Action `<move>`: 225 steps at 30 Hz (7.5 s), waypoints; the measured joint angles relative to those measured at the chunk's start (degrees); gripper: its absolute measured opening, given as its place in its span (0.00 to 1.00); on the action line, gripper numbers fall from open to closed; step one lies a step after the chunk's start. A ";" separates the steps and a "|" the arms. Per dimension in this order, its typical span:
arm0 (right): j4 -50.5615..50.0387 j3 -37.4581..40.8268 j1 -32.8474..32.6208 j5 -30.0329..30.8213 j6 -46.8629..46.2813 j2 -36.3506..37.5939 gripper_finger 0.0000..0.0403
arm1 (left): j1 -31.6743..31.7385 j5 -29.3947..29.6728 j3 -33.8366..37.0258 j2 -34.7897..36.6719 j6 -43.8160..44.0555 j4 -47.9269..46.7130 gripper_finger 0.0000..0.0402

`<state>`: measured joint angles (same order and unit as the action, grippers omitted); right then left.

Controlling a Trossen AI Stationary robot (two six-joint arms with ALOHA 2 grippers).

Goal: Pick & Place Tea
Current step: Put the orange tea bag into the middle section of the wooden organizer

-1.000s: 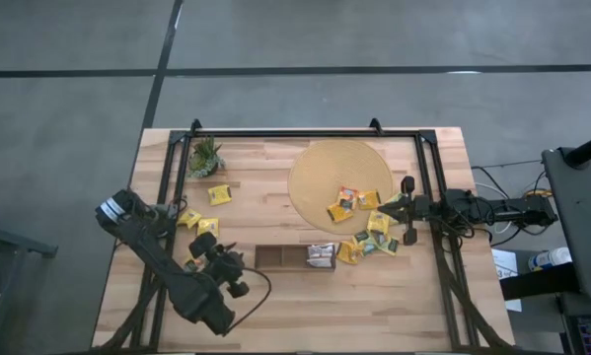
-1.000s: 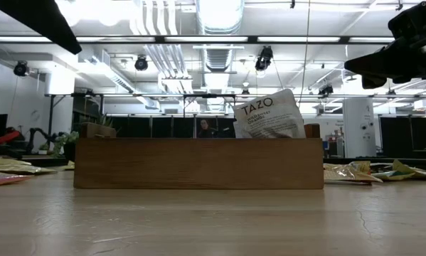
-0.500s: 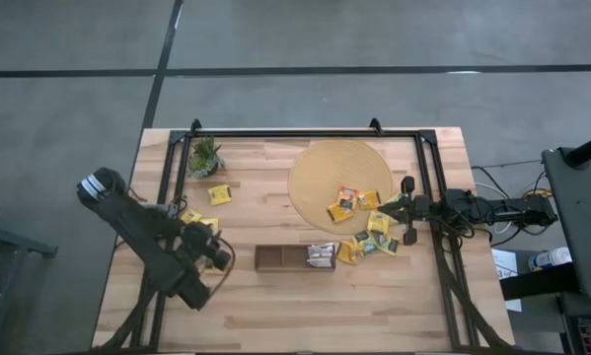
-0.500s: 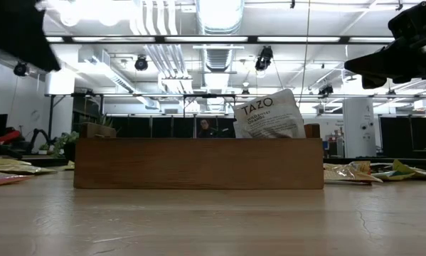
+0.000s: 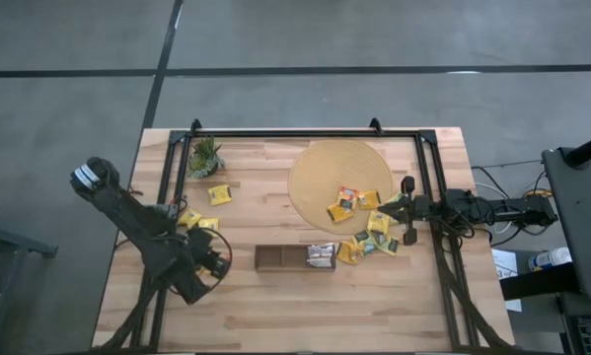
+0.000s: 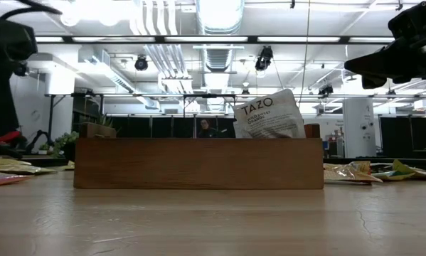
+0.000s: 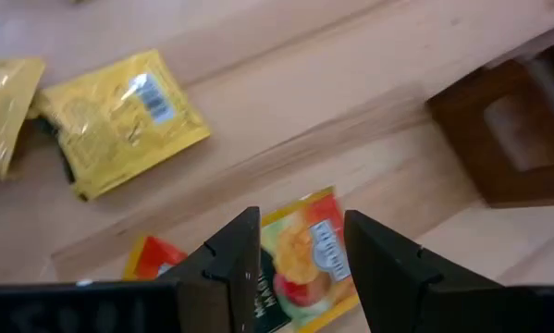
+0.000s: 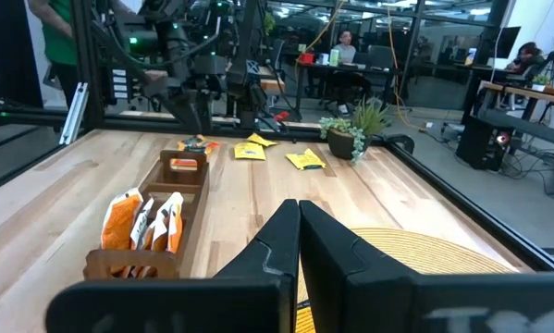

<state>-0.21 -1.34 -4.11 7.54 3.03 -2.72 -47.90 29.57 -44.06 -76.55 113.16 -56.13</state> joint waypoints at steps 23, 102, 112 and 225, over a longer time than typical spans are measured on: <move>0.02 0.00 0.01 0.01 0.00 0.00 0.02 | -0.04 -12.01 3.33 -0.66 8.22 1.59 0.38; 0.02 0.00 -0.01 0.00 0.00 0.00 0.02 | 6.18 -10.66 6.84 -0.24 -0.92 7.64 0.38; 0.02 -0.01 0.00 -0.01 0.00 0.00 0.02 | 6.16 -11.69 6.89 -0.57 -0.92 8.02 0.38; 0.02 0.00 -0.01 -0.01 0.00 0.00 0.02 | 9.55 -7.94 6.80 -0.35 -17.47 10.07 0.07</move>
<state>-0.19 -1.34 -4.12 7.53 3.03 -2.72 -38.35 21.63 -37.26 -76.90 95.69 -46.06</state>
